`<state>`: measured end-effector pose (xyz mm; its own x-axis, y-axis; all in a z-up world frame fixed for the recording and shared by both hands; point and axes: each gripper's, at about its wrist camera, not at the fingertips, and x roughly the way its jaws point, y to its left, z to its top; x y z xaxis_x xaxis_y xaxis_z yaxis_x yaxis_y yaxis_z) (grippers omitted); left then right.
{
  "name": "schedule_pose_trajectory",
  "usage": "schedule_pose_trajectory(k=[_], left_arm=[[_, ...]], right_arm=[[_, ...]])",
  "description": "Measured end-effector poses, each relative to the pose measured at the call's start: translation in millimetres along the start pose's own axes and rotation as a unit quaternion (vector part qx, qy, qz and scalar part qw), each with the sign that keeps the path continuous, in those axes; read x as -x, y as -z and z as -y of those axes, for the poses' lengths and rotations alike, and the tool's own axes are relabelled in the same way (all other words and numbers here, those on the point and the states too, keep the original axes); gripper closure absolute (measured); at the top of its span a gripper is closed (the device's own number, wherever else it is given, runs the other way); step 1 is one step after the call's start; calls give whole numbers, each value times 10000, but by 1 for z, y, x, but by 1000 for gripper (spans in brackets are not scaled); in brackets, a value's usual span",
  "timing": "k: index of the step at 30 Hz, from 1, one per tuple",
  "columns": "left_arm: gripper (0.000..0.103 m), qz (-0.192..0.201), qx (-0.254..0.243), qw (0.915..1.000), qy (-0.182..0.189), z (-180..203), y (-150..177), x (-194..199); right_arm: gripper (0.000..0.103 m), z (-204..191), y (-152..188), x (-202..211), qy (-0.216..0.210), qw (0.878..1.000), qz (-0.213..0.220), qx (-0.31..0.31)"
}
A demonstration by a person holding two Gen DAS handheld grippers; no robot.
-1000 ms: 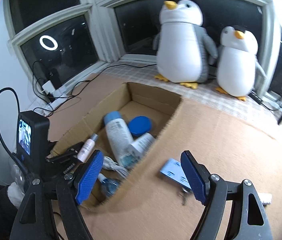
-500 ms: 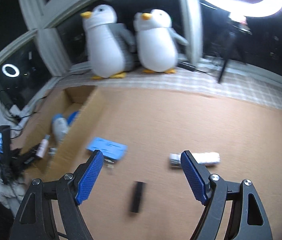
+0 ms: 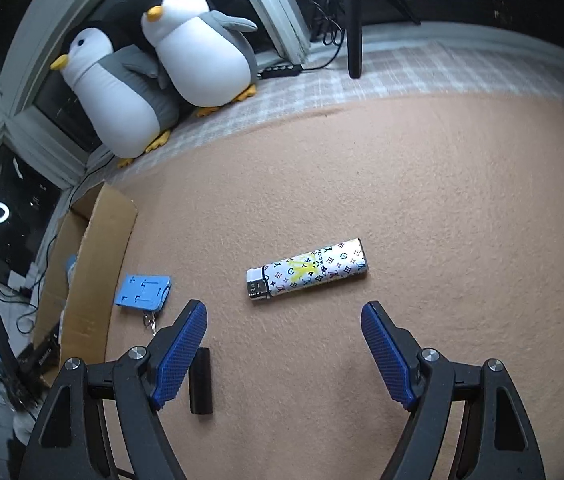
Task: Organize rigid objects
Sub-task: 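Open the right gripper and move it to the patterned white tube, then close the right gripper around the patterned white tube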
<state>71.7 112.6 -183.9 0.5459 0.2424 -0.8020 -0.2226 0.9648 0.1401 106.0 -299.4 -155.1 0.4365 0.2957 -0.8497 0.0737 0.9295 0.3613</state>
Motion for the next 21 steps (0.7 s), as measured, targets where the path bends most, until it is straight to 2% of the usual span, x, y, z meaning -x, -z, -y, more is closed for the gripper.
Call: schedule_pose_trajectory(k=[5, 10, 13, 18, 21], left_arm=[[80, 2, 5, 10000, 2, 0, 0, 0], [80, 1, 4, 10000, 0, 0, 0, 0], [80, -1, -1, 10000, 1, 0, 0, 0], [80, 0, 5, 10000, -1, 0, 0, 0], [80, -2, 7, 10000, -1, 0, 0, 0]], right_arm=[[27, 7, -8, -18, -31, 9993, -257, -279], [27, 7, -19, -28, 12, 9987, -329, -378], [29, 2, -29, -34, 99, 9989, -372, -262], [41, -17, -41, -49, 192, 9985, -507, 114], [45, -29, -43, -56, 234, 9975, -542, 399]])
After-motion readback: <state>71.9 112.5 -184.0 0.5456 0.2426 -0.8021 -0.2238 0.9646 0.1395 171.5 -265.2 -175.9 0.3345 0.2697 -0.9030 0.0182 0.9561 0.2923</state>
